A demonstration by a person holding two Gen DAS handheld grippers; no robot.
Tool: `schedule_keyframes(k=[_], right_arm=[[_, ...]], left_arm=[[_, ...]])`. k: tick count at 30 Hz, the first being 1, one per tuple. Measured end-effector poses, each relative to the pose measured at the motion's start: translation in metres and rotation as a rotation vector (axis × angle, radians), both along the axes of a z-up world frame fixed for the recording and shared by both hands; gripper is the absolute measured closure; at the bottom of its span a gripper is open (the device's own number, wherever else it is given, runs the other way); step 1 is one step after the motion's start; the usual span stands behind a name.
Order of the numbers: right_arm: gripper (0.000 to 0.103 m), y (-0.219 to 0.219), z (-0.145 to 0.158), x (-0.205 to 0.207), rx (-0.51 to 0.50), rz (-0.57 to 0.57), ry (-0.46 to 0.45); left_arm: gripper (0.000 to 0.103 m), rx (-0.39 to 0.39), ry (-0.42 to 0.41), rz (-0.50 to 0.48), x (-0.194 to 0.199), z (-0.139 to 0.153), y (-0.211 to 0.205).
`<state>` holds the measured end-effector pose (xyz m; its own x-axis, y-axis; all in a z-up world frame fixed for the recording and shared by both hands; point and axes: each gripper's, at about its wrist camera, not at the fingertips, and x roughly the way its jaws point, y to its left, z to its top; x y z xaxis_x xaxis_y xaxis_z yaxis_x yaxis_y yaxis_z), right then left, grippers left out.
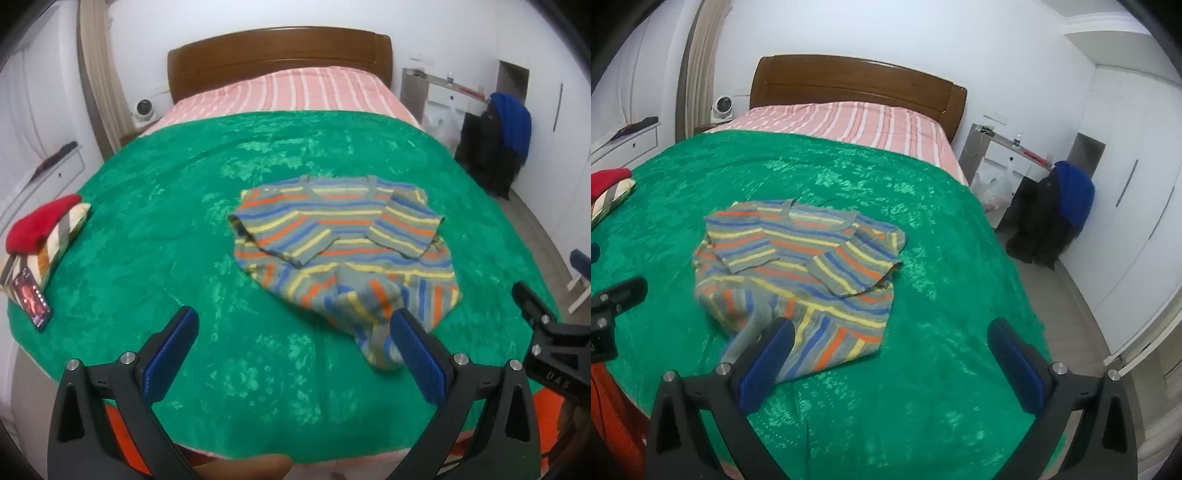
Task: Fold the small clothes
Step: 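Move both tools toward the crumpled striped sweater on the bed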
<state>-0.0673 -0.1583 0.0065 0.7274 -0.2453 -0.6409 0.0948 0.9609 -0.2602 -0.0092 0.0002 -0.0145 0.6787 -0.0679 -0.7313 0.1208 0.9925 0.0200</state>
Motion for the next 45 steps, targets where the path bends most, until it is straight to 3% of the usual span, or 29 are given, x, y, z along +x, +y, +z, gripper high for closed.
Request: schedule_keyframes(k=[29,38,45], right_arm=[[0.0,0.013,-0.013,-0.005,-0.009,0.031,0.027],[0.0,0.004,-0.014,-0.006,0.015,0.002,0.008],[0.0,-0.001,-0.021,-0.006,0.047,-0.001,0.022]], left_arm=[[0.0,0.058,-0.041,0.024,-0.002,-0.002,0.002],[0.0,0.033,0.015,0.049,0.004,-0.019,0.027],[0.0,-0.045,0.074,0.098,0.01,-0.027,0.05]])
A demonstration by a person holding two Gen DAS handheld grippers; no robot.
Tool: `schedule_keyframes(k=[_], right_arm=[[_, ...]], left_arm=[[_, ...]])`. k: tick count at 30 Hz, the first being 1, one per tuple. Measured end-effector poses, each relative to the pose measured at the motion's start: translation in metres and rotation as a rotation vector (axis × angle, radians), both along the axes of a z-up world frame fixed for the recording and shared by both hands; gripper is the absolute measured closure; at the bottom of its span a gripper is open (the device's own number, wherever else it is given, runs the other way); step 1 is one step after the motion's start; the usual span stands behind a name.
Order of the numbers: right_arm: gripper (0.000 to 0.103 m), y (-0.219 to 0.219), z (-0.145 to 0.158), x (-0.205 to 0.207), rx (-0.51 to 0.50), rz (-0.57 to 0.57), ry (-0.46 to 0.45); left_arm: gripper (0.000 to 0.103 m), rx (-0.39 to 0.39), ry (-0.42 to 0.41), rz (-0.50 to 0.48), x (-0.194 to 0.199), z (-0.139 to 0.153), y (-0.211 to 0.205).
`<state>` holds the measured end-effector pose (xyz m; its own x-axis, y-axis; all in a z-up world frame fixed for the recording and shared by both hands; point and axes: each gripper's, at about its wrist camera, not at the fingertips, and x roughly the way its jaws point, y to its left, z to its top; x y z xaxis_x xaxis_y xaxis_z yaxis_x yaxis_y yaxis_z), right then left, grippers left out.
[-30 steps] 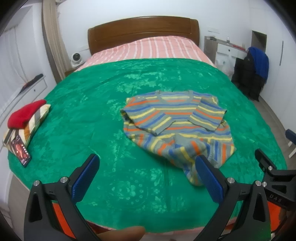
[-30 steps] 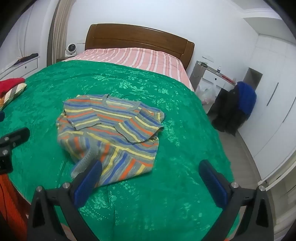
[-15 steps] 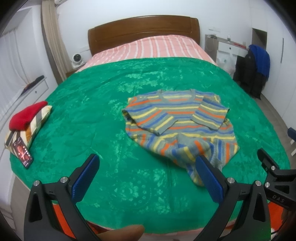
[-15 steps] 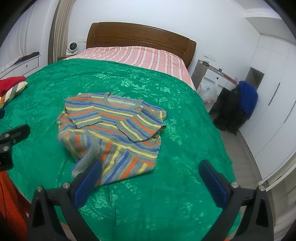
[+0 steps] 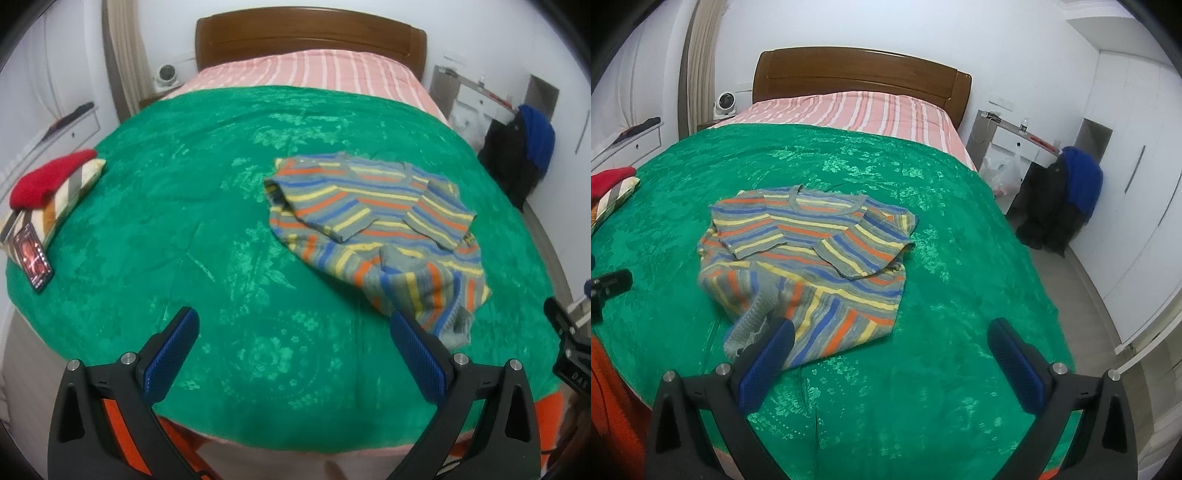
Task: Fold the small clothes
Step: 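Move both tools toward the crumpled striped sweater on the bed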
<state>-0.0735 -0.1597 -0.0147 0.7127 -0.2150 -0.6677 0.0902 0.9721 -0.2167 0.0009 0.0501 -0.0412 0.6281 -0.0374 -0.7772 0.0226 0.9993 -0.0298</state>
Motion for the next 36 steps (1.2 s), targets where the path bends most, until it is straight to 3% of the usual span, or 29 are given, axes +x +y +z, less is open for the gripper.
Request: schedule_keyframes(k=[15,36], right_arm=[[0.0,0.006,-0.011,0.0,0.051,0.033,0.026],[0.0,0.011,-0.008,0.0,0.057,0.048,0.027]], left_arm=[[0.0,0.059,-0.021,-0.013,-0.005,0.004,-0.013],[0.0,0.066,-0.034,-0.022,-0.007,0.009,-0.013]])
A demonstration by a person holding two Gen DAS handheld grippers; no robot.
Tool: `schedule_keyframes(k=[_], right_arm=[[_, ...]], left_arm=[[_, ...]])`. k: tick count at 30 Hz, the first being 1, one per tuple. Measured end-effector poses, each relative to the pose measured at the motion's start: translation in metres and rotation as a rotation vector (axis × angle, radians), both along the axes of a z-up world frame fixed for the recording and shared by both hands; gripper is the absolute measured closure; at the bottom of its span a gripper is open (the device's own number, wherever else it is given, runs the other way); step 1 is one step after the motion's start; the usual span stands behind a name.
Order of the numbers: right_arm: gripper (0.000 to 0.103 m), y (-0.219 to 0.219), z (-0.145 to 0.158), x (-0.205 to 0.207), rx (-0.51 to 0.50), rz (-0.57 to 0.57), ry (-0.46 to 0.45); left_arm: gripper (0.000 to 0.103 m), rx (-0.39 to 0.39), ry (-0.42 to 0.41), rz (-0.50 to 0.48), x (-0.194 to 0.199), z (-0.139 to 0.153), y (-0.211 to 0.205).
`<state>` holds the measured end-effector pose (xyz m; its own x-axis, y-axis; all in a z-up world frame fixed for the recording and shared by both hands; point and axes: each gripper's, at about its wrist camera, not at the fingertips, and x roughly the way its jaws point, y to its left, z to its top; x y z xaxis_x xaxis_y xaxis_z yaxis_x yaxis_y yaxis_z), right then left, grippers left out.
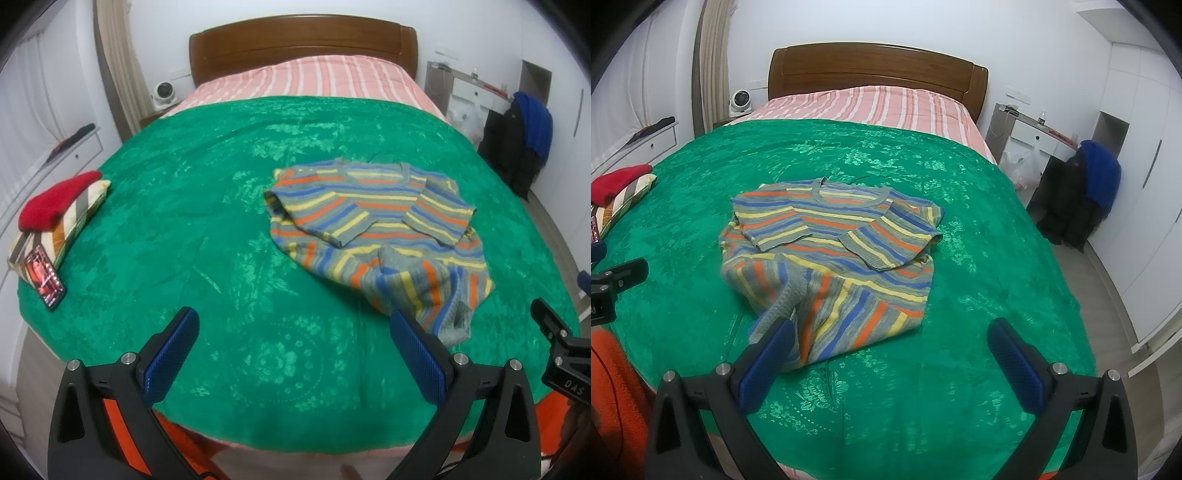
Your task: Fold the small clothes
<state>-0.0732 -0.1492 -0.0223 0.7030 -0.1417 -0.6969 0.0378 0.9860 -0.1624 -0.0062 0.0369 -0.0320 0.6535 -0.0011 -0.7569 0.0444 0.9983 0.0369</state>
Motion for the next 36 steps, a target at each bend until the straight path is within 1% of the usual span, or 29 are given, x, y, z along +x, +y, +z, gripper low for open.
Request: schedule_keyframes(k=[6,8,10,12,13,16,18,19,20,21,22,23,24,25,26,28,29,30,32,33,35,36], right_arm=[[0.0,0.001,-0.001,0.0,0.021,0.016,0.0],[0.0,0.003,-0.001,0.0,0.075,0.048,-0.001],[0.0,0.007,0.0,0.002,0.178,0.131,-0.01],[0.0,0.013,-0.004,0.007,0.26,0.219,-0.006],[0.0,0.018,-0.011,0.013,0.297,0.276,0.007],[0.0,0.039,-0.035,0.04,0.302,0.363,0.061],[0.001,0.05,-0.053,0.064,0.29,0.385,0.09],[0.001,0.053,-0.066,0.079,0.283,0.388,0.126],[0.011,0.057,-0.077,0.09,0.278,0.386,0.161],[0.048,0.06,-0.088,0.099,0.276,0.386,0.211],[0.066,0.066,-0.094,0.1,0.293,0.402,0.261],[0.077,0.073,-0.093,0.094,0.312,0.435,0.27],[0.077,0.081,-0.092,0.084,0.327,0.493,0.272],[0.077,0.092,-0.09,0.07,0.35,0.576,0.286],[0.077,0.104,-0.087,0.052,0.398,0.67,0.31],[0.077,0.121,-0.085,0.018,0.455,0.808,0.345],[0.067,0.125,-0.087,0.007,0.464,0.838,0.358],[0.048,0.124,-0.087,-0.004,0.477,0.854,0.366],[0.032,0.109,-0.084,-0.009,0.493,0.827,0.352],[0.032,0.099,-0.081,-0.007,0.5,0.8,0.335],[0.032,0.061,-0.075,0.01,0.477,0.661,0.284],[0.032,0.044,-0.073,0.018,0.447,0.579,0.269]], left_arm=[[0.0,0.003,0.001,-0.007,0.0,-0.001,0.001],[0.0,-0.002,0.001,-0.003,0.001,0.0,0.004],[0.0,-0.019,-0.007,0.023,0.002,0.002,0.014],[0.0,-0.047,-0.013,0.06,0.003,0.003,0.033],[0.0,-0.06,-0.011,0.08,0.004,0.002,0.042],[0.0,-0.09,0.014,0.13,0.004,-0.005,0.067],[0.0,-0.106,0.03,0.146,0.002,-0.01,0.078],[0.0,-0.111,0.037,0.15,0.0,-0.013,0.082],[0.0,-0.115,0.047,0.153,-0.002,-0.016,0.086],[0.0,-0.117,0.055,0.156,-0.003,-0.019,0.089],[0.0,-0.115,0.062,0.162,-0.004,-0.023,0.094],[0.0,-0.112,0.064,0.167,-0.006,-0.025,0.098],[0.0,-0.109,0.066,0.175,-0.006,-0.029,0.103],[0.0,-0.109,0.071,0.182,-0.005,-0.033,0.107],[0.0,-0.11,0.078,0.187,-0.003,-0.037,0.109],[0.0,-0.12,0.103,0.196,0.002,-0.046,0.112],[0.0,-0.129,0.114,0.197,0.005,-0.051,0.114],[0.0,-0.141,0.124,0.191,0.006,-0.056,0.114],[0.0,-0.16,0.13,0.162,0.007,-0.06,0.11],[0.0,-0.168,0.129,0.14,0.006,-0.061,0.106],[0.0,-0.188,0.124,0.075,0.003,-0.063,0.09],[0.0,-0.202,0.123,0.021,0.001,-0.063,0.079]])
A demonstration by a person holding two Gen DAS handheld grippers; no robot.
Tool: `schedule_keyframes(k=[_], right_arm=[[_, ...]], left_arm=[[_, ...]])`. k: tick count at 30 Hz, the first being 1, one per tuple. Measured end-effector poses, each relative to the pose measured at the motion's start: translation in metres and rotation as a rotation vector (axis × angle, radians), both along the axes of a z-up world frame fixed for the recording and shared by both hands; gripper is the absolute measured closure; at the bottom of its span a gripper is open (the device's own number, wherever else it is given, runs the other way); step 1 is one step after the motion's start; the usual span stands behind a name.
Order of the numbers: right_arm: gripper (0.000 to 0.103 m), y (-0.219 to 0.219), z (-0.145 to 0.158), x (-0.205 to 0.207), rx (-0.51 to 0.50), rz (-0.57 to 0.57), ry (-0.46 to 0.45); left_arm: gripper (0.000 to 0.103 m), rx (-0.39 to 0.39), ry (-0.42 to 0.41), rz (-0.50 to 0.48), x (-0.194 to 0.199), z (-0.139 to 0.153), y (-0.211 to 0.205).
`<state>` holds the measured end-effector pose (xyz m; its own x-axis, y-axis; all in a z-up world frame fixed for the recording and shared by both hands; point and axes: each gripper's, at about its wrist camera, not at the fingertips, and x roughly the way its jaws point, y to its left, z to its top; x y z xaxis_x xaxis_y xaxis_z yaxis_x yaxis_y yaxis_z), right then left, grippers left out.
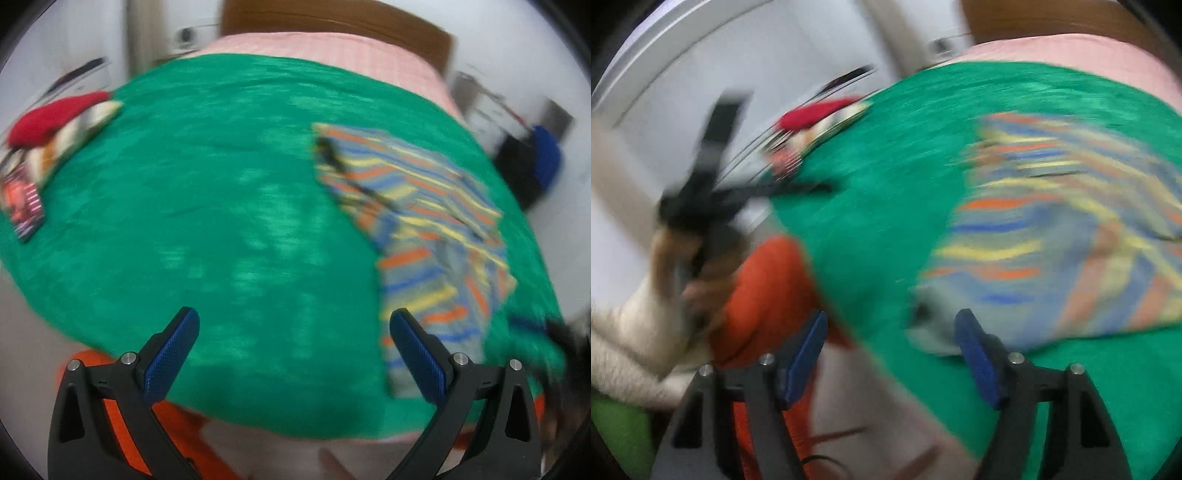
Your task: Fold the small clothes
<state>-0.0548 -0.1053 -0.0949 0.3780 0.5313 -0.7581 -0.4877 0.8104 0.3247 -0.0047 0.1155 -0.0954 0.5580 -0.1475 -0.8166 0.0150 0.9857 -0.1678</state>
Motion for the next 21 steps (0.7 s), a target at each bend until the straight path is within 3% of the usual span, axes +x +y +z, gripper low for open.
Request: schedule_keyframes(k=[2,4,7,8,9,10,11,12,14,18,21], right_arm=[[0.032,-0.028,-0.008,0.023,-0.093,-0.138,0.003],[0.032,-0.043,-0.02,0.044,-0.133,-0.179,0.018],[0.036,-0.038,-0.039,0.066,-0.126,-0.204,0.084],[0.037,-0.036,-0.049,0.074,-0.124,-0.197,0.096],[0.039,-0.028,-0.058,0.082,-0.136,-0.179,0.111],[0.042,-0.021,-0.07,0.09,-0.181,-0.158,0.117],[0.052,-0.018,-0.072,0.089,-0.207,-0.153,0.098],[0.071,-0.02,-0.069,0.085,-0.219,-0.158,0.073],[0.097,-0.036,-0.055,0.072,-0.182,-0.195,0.074],[0.097,-0.083,-0.029,0.027,-0.145,-0.265,0.062],[0.099,-0.111,-0.032,-0.012,-0.178,-0.331,0.107]], left_arm=[[0.0,-0.022,-0.01,-0.151,-0.003,-0.002,-0.032],[0.001,-0.036,-0.018,-0.314,-0.005,-0.008,-0.068],[0.004,0.041,-0.033,-0.517,-0.006,-0.029,-0.121],[0.019,0.07,-0.03,-0.547,-0.005,-0.035,-0.131],[0.044,0.098,-0.006,-0.571,-0.001,-0.045,-0.14],[0.061,0.095,0.029,-0.58,0.005,-0.053,-0.141],[0.094,0.072,0.082,-0.564,0.013,-0.062,-0.138],[0.096,0.037,0.118,-0.519,0.02,-0.068,-0.129],[0.097,-0.139,0.15,-0.419,0.026,-0.063,-0.093],[0.097,-0.232,0.133,-0.307,0.008,-0.039,-0.03],[0.094,-0.221,0.162,-0.235,-0.007,-0.039,0.002]])
